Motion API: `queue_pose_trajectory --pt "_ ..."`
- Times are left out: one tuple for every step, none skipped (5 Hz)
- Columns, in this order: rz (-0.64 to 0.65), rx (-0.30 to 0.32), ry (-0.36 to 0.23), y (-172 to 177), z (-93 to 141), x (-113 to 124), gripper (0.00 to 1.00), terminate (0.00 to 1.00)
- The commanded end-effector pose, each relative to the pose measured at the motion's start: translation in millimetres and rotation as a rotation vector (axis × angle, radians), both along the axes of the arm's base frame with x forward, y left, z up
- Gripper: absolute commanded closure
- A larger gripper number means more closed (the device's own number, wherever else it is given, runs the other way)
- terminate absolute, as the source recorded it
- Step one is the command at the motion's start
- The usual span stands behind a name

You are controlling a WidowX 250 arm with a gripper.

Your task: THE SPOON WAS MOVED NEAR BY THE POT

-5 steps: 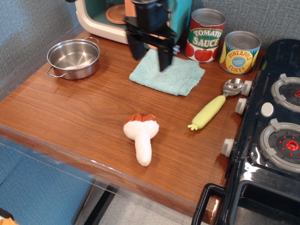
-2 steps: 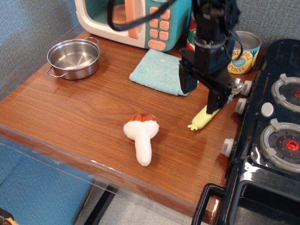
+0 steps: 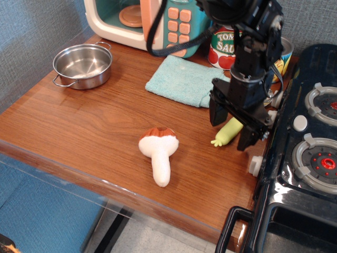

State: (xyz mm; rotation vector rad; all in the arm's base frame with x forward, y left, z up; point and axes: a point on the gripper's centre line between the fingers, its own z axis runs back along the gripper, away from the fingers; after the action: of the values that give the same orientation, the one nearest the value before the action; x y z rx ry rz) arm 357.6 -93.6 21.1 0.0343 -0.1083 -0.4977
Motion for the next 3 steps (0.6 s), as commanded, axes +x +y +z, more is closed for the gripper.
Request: queue_pose_trajectory --pt "0.004 0.004 -0.028 0.8 4.8 1.5 1.0 0.0" --pt "0.017 -0.008 -0.033 4.9 14.3 3.4 1.0 0.0" --pt "0.074 0.005 -0.124 18.8 45.2 8.6 1.0 0.0"
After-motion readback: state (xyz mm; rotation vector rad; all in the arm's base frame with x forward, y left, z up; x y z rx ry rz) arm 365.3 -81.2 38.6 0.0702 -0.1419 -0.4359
